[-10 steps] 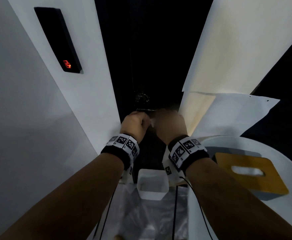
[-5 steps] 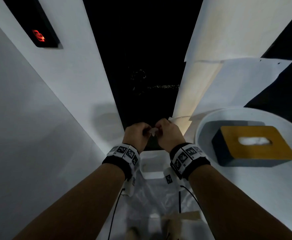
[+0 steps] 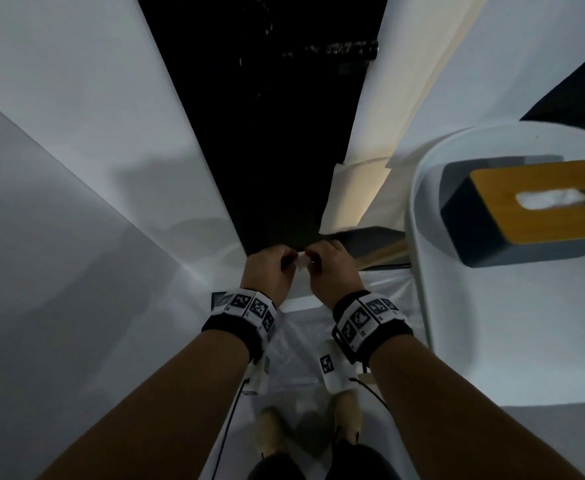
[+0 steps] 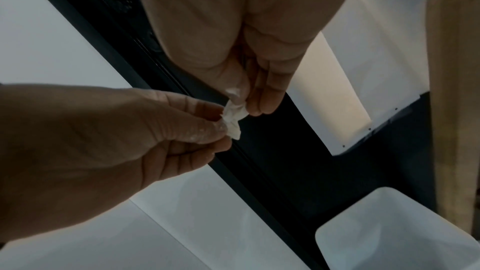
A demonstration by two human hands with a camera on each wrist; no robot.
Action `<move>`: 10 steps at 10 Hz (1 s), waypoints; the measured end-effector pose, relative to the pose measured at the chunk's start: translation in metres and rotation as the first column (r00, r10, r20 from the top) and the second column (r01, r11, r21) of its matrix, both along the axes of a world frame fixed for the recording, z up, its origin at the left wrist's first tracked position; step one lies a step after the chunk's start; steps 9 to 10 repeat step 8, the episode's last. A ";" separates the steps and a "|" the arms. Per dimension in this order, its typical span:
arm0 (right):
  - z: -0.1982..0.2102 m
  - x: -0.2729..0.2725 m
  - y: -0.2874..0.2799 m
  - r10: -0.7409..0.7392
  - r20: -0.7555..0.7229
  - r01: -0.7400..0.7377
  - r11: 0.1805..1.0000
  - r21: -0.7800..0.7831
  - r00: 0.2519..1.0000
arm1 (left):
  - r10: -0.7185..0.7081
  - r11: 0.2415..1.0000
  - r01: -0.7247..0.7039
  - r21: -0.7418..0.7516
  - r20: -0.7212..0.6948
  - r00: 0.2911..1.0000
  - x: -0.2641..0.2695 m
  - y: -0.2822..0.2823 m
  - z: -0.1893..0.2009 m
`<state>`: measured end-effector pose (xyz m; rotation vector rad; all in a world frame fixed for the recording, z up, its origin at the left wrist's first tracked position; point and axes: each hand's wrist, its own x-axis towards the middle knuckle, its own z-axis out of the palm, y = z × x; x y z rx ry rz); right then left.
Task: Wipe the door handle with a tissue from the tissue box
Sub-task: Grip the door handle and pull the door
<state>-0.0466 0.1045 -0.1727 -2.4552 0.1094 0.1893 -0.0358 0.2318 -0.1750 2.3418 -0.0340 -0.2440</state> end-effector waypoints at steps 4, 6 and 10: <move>-0.102 0.014 0.009 0.086 0.036 -0.088 0.994 0.070 0.996 | -0.016 0.996 0.017 0.085 -0.014 1.000 0.014 0.005 -0.122; -0.130 0.026 0.007 0.075 -0.082 -0.070 0.996 0.055 0.994 | -0.022 0.997 0.027 0.079 -0.063 0.998 0.023 0.005 -0.149; -0.157 0.038 0.002 0.006 -0.192 -0.010 1.000 -0.020 0.981 | -0.031 0.996 0.050 0.080 -0.220 0.975 0.030 0.011 -0.174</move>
